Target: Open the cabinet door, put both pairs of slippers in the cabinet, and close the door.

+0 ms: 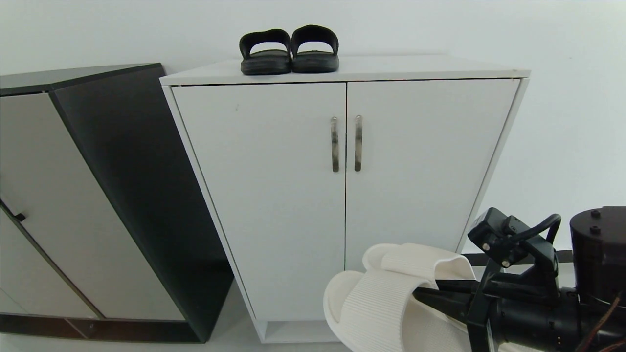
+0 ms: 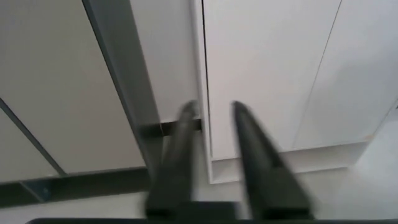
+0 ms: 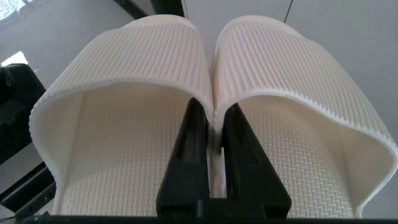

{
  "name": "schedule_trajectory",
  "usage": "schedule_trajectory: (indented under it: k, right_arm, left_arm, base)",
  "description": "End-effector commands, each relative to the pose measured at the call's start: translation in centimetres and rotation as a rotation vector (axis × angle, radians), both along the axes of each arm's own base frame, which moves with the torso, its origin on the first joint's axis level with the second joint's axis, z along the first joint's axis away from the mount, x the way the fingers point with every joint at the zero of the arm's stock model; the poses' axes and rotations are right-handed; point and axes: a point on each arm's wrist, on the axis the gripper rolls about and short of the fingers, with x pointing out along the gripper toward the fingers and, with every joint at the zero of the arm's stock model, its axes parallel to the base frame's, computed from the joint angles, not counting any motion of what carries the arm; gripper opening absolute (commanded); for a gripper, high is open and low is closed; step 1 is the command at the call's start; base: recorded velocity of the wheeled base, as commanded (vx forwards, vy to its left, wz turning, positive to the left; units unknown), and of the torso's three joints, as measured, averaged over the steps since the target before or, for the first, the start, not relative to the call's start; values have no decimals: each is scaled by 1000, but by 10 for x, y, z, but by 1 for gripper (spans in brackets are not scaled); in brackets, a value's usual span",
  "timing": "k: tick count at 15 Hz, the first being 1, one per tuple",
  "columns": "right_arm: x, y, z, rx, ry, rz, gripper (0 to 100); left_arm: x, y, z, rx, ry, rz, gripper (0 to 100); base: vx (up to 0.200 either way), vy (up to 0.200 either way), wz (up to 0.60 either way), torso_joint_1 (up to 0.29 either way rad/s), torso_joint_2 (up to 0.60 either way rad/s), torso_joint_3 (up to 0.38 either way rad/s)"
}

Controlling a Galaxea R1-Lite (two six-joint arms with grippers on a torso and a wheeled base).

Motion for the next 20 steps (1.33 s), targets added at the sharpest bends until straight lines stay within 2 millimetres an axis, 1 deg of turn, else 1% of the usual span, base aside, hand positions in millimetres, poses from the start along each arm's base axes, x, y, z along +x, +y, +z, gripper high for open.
schedule_trajectory:
  k: [1,2,6,7,8,9,10,12,13,14,15,16,18,20]
  right_arm:
    - [0,0,0,0,1,1,0]
    - [0,0,0,-1,0,1,0]
    - [1,1,-1,-2,3,2,0]
    - [0,0,0,-1,0,1,0]
    - [0,0,0,-1,0,1,0]
    - [0,0,0,1,-2,1,0]
    - [1,0,0,2,-1,-1,0]
    - [2,2,-1,-1,2,1,0]
    - [2,2,-3,-4,6,1,0]
    - [2,2,-2,-3,4,1,0]
    - [2,1,-1,-1,2,1,0]
    - [2,1,-2,-2,3,1,0]
    - [2,1,-2,-2,3,1,0]
    - [2,1,-1,0,1,1,0]
  left_arm:
    - [0,0,0,-32,1,-1,100]
    - [0,0,0,-60,2,2,100]
    - [0,0,0,-33,5,7,100]
    - [1,0,16,3,0,1,100]
    - [1,0,16,3,0,1,100]
    - [19,-1,87,-94,29,-41,100]
    - [41,-5,106,-104,113,-204,100]
    - [72,-10,128,-89,174,-393,100]
    - [89,-16,142,-70,178,-548,100]
    - [98,-20,149,-71,184,-605,100]
    - [117,-26,159,-66,195,-650,100]
    - [124,-31,164,-62,192,-684,100]
    - [137,-51,182,-64,181,-784,100]
    - [154,-74,192,-99,178,-832,100]
  base:
    - [0,0,0,0,0,0]
    - [0,0,0,0,0,0]
    - [0,0,0,0,0,0]
    - [0,0,0,0,0,0]
    - [0,0,0,0,0,0]
    - [0,0,0,0,0,0]
    - [0,0,0,0,0,0]
    - [0,0,0,0,0,0]
    - [0,0,0,0,0,0]
    - [0,0,0,0,0,0]
    - [0,0,0,0,0,0]
    - [0,0,0,0,0,0]
    - [0,0,0,0,0,0]
    - [0,0,0,0,0,0]
